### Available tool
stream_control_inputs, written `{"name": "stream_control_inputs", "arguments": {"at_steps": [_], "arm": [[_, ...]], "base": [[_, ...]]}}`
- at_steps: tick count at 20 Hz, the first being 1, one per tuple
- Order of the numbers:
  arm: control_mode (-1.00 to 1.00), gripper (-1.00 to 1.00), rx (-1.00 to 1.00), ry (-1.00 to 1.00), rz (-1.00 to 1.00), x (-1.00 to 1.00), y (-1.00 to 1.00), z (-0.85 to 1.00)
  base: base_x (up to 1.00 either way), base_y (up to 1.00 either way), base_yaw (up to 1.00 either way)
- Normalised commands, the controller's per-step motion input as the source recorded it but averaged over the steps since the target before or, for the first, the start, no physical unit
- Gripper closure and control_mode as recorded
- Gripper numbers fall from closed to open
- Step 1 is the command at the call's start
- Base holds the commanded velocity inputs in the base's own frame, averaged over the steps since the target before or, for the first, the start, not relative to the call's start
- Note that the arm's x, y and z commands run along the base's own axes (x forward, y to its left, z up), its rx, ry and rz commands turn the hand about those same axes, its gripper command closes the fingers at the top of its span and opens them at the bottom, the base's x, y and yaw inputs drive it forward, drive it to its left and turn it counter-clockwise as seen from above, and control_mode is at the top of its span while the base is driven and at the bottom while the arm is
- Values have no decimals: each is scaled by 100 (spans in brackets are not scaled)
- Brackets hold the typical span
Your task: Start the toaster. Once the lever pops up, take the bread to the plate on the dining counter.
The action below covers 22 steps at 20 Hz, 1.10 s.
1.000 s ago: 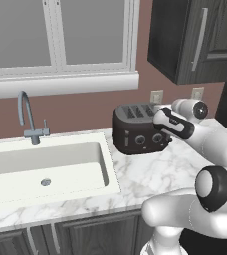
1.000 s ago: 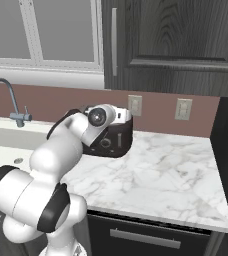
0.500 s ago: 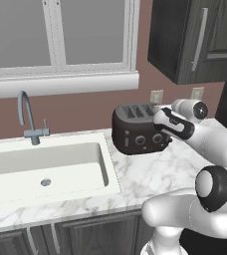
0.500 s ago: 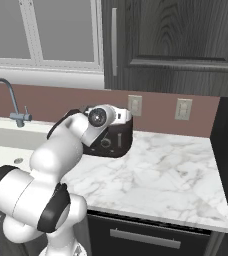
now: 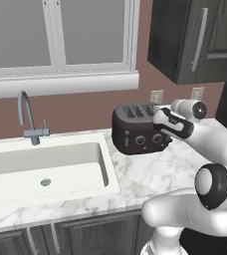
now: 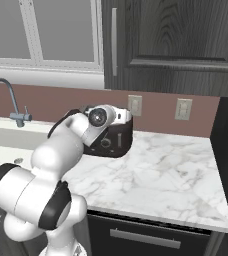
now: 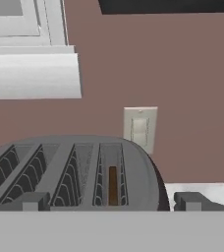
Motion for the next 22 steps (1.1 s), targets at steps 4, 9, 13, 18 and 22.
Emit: {"name": "stream_control_inputs", "arguments": {"at_steps": [4,9,13,18,22], "arm": [[-100,-100,0,0,0,11,0,-4],[-100,-100,0,0,0,10,0,-2],[-100,-100,0,0,0,8,0,-4],[-100,-100,0,0,0,1,0,-12],[-100,-100,0,1,0,0,0,-15]], "base": [[0,0,0],[0,0,0],[0,0,0],[0,0,0],[0,0,0]]}}
